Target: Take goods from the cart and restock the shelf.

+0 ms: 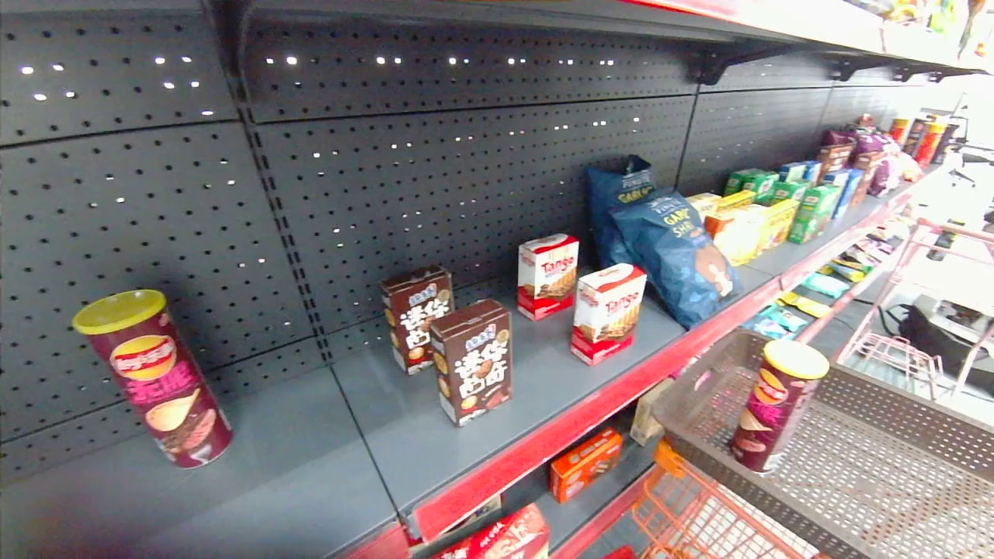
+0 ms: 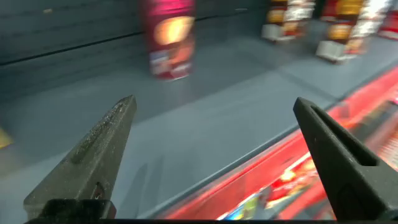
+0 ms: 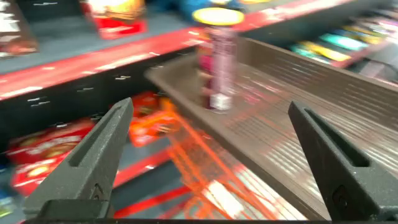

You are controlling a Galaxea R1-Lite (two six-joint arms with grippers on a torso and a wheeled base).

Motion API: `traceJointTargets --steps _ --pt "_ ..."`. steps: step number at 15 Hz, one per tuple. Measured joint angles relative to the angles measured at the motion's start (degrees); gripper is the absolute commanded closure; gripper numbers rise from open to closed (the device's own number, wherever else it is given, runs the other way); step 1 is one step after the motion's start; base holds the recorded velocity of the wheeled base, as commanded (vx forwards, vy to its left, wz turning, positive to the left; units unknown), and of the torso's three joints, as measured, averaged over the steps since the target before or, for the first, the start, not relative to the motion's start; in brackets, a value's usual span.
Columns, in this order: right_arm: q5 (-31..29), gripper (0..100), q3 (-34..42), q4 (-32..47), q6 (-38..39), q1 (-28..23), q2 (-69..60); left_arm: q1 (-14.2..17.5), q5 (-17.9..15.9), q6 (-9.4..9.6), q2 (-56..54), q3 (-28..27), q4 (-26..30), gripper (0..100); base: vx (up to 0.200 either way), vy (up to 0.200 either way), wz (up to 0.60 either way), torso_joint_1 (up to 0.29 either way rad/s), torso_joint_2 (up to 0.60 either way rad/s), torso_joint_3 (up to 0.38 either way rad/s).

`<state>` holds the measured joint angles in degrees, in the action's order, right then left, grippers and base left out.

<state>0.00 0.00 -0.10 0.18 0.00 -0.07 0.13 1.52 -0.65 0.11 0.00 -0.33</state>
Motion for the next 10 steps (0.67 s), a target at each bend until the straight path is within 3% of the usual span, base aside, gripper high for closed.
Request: traceJointTargets --steps 3,10 --pt "0.0 0 0.0 0.0 0.0 0.0 0.0 0.0 0.0 0.02 0.0 0.0 0.0 0 0.000 0.000 -0.60 0.002 0.00 0.001" --pt "0.3 0 0.0 0.0 -0.2 0.0 0.0 0.0 0.0 0.02 0.0 0.0 0.0 0 0.000 0.000 0.00 0.000 0.00 0.000"
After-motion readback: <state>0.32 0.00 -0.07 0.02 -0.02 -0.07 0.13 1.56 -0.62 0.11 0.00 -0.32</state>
